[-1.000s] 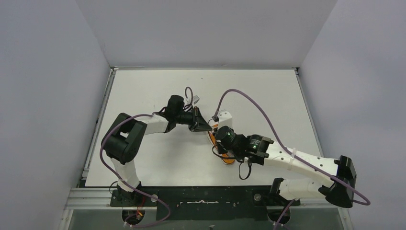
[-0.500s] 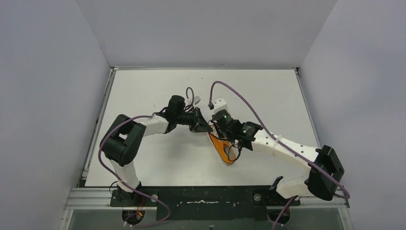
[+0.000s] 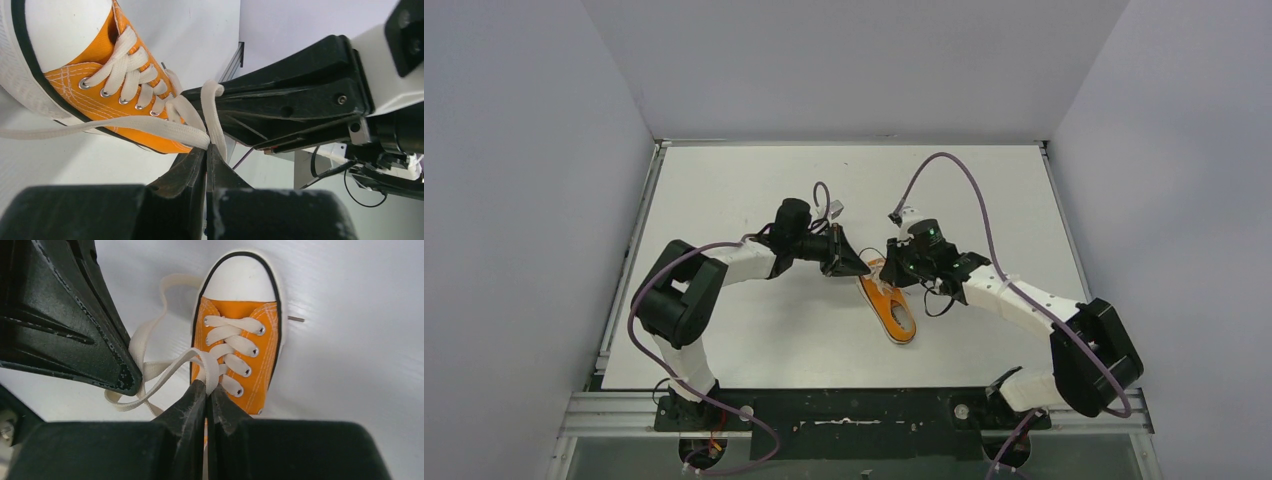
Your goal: Tie the shoes
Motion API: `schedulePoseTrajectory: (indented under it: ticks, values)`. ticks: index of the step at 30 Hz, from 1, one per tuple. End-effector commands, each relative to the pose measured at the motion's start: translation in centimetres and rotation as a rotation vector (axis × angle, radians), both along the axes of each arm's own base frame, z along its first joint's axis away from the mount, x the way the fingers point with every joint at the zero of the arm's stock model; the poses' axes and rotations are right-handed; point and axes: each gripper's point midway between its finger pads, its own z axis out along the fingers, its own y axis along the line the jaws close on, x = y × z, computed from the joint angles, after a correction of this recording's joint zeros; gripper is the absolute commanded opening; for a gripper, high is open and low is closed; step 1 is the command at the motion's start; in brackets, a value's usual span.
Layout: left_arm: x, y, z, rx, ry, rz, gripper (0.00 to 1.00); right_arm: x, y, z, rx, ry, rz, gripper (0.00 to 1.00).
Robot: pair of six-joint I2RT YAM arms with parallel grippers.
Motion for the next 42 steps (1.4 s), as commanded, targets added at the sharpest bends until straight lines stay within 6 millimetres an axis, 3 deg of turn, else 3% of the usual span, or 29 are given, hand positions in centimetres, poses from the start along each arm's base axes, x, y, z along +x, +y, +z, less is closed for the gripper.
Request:
schedulePoseTrajectory:
  ticks: [1,8,14,19,23,27,32,39,41,42]
  values:
    - [0.4,0.0,3.2,-0.085,-0.074,-0.011,0.0,-0.5,3.9,2.7,0.271,0.042,0.105,0.0]
    - [0.5,0.1,3.4,-0.09,-0.076,-0.011,0.0,-0.4,4.5,2.0,0.363,0.097,0.097,0.0]
    - [0.6,0.0,3.6,-0.097,-0.078,-0.015,0.0,-0.5,3.1,2.4,0.422,0.118,0.052,0.0]
    - [0.6,-0.1,3.4,-0.104,-0.068,-0.027,0.0,-0.1,4.9,0.9,0.54,0.208,0.08,0.0]
    - [0.5,0.0,3.2,-0.097,-0.07,-0.029,0.0,0.7,6.3,1.2,0.634,0.242,0.08,0.0]
    - [0.6,0.0,2.8,-0.069,-0.082,-0.038,0.0,1.1,6.4,1.2,0.645,0.269,0.06,0.0]
    - [0.9,1.6,1.7,0.066,-0.155,-0.07,0.21,1.0,6.5,1.6,0.69,0.336,0.038,0.0]
    - [1.8,2.6,2.4,0.113,-0.21,-0.089,0.24,-0.5,6.1,1.5,0.682,0.424,0.036,0.0]
    - [1.4,2.9,2.5,0.123,-0.223,-0.103,0.28,-0.5,6.2,1.6,0.695,0.436,0.03,0.0]
    - [1.1,3.3,2.6,0.136,-0.236,-0.104,0.35,-0.4,6.2,1.6,0.698,0.44,0.025,0.0]
